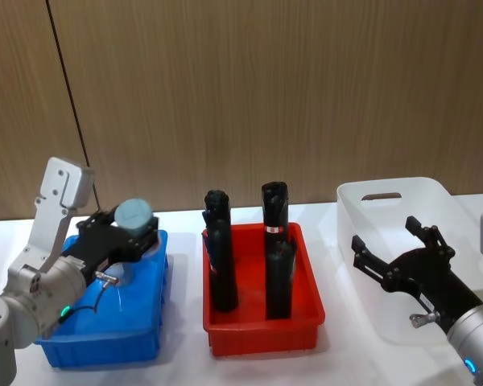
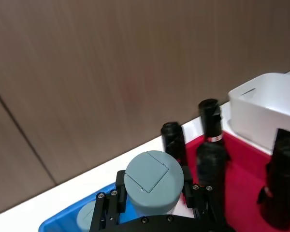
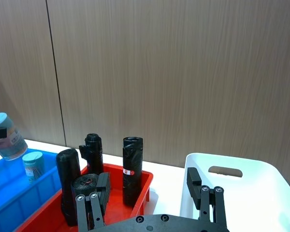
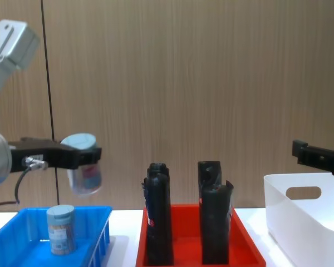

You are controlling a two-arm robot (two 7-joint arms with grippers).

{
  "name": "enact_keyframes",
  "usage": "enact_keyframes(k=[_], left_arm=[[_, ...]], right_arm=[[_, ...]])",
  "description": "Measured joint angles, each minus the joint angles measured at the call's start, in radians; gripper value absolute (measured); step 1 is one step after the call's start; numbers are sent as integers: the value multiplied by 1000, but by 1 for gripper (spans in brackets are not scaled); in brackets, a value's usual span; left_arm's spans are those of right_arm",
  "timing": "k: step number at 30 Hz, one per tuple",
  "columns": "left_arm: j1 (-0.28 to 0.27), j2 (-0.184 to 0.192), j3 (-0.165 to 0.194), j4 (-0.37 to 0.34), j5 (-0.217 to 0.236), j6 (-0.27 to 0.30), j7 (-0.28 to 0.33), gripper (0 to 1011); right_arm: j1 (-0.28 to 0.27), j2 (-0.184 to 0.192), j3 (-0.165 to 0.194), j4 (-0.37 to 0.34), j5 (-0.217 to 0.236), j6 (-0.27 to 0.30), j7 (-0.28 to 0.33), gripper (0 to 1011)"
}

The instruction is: Pick the cotton swabs from the blue box and place them into the white box.

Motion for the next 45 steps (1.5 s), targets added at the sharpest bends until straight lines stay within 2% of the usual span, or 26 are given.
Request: enact_keyframes(k=[13,23,24,27,45], left_arm=[[-22,1,7,-13,-9,-70,-190,666],[-63,-19,21,24,-42,-114,-349,666],[-63,-19,21,24,-42,-114,-349,666],[-81,-29,28,44,-58,-126,-411,666],[-161,-83,72,148,-109,-119,-673,666]], right_arm=[[0,0,0,0,0,0,0,1002],[0,0,0,0,0,0,0,1002],[0,0,0,0,0,0,0,1002],[0,0,0,0,0,0,0,1002],[0,0,0,0,0,0,0,1002]])
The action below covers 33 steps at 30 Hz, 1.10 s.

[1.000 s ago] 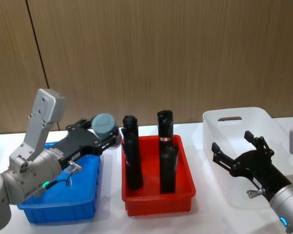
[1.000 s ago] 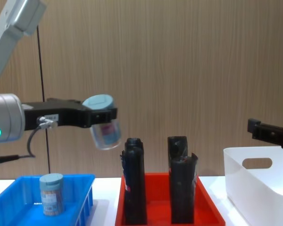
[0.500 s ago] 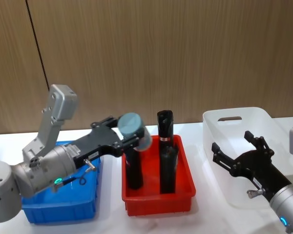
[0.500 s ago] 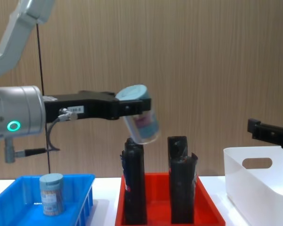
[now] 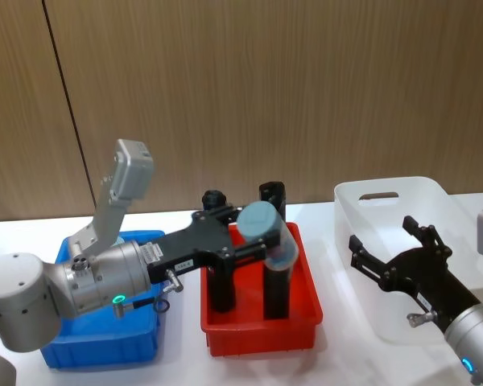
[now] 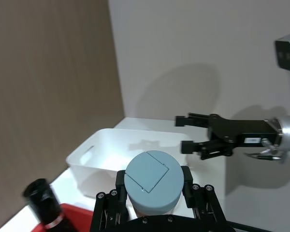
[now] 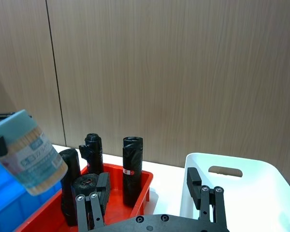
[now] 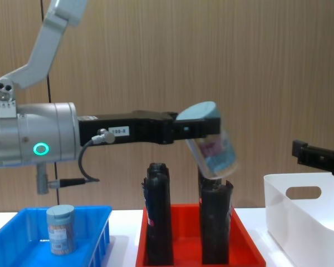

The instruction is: Pick the cotton swabs from the blue box and place them into the white box.

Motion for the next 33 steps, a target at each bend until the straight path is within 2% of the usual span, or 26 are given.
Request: enact_keyframes(k=[5,15,25,33], left_arm=[[-13,-9,14,16,-6,14,-55,666],[-18,-10,30,16,1,34,-103,666],[-11,11,31,-5,9,45,-114,666],[5,34,24,-28,-2,46,-106,666]], right_arm=[[0,0,0,0,0,0,0,1002],[0,0,0,0,0,0,0,1002],[0,0,0,0,0,0,0,1002],[0,0,0,0,0,0,0,1002]])
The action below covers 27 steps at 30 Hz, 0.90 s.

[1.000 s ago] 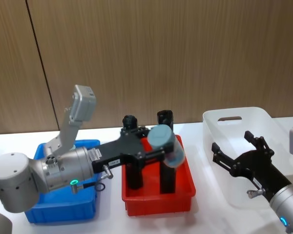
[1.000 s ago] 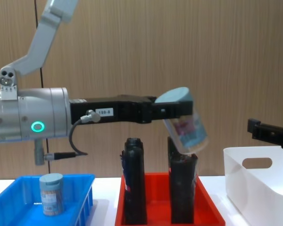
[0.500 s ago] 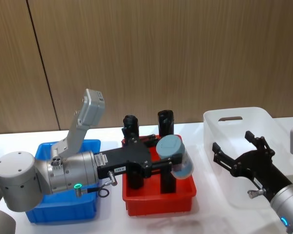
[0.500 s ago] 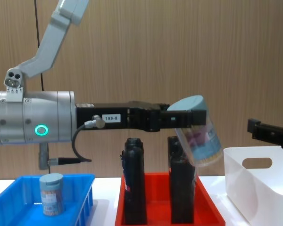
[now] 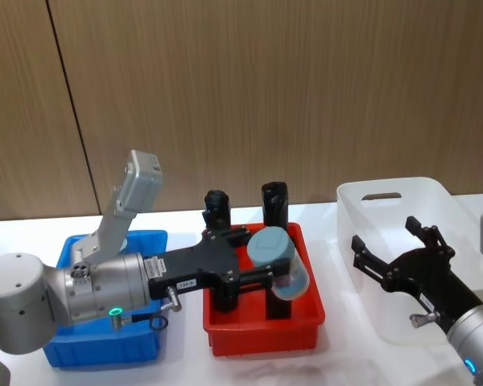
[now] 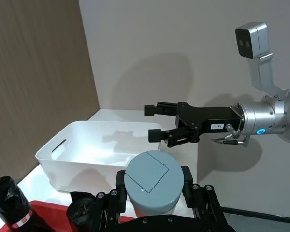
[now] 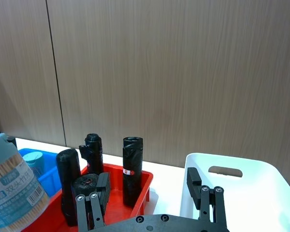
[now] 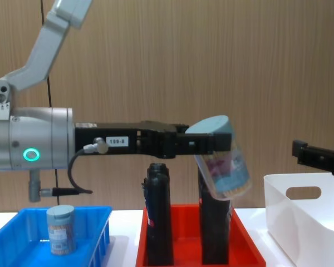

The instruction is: Pick the cotton swabs from the blue box and place them into the white box.

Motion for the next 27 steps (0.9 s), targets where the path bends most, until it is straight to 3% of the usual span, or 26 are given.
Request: enact_keyframes(k=[16,27], left_arm=[[17,23,-6,-22,-19,-5,20,666],[21,29,-8,-28,-24,-6,24,666]], right_arm=[[1,1,1,0,-1,-3,9,1002],[9,22,7,-4,-10,-15,101,1002]])
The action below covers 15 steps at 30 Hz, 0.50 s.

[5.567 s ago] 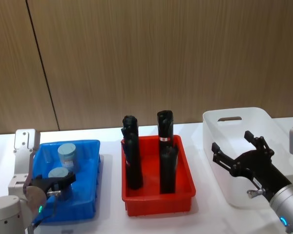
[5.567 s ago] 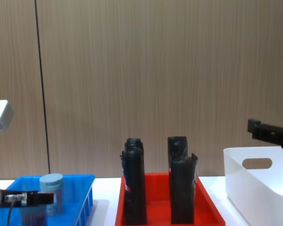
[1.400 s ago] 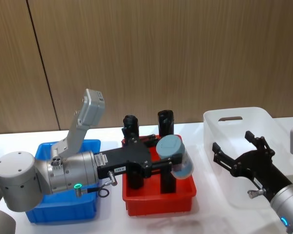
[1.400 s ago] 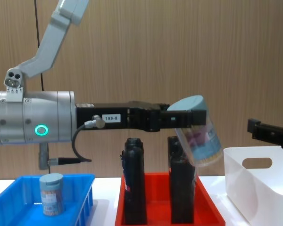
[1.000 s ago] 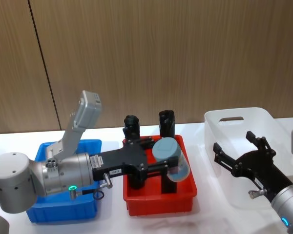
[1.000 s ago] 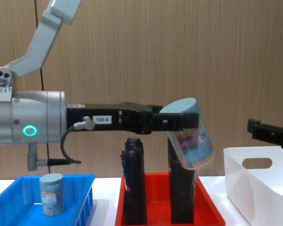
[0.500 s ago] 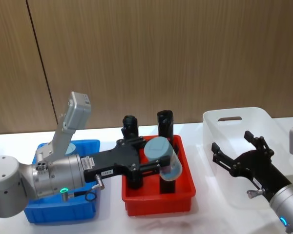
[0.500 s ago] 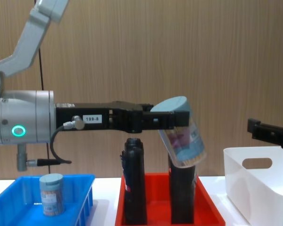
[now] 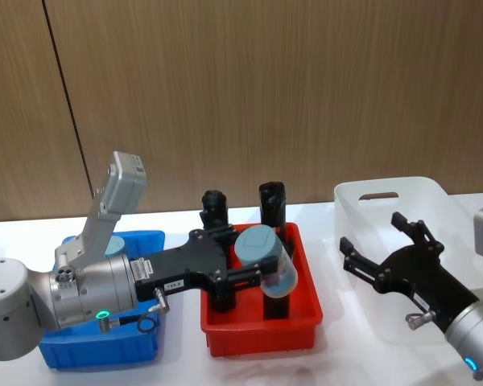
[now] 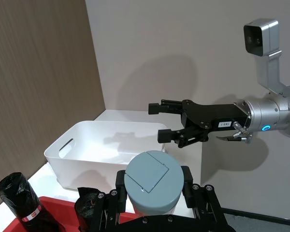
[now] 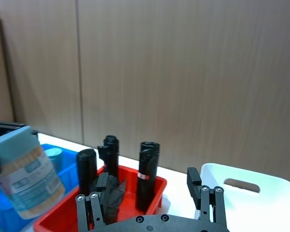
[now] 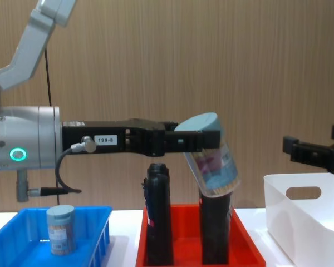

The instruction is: Pick the cotton swabs from the blue box and place them into the white box.

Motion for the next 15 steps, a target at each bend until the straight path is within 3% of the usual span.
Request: enact_keyframes(k=[8,15], left_arm=[[1,2,-1,-2,-1,-1,1,666],[2,2,-1,-2,-2,-1,2,666]], right_arm=[[10,25,8,-8,5,7,97,1002],[26,59,20,-19,29,37,218,1002]])
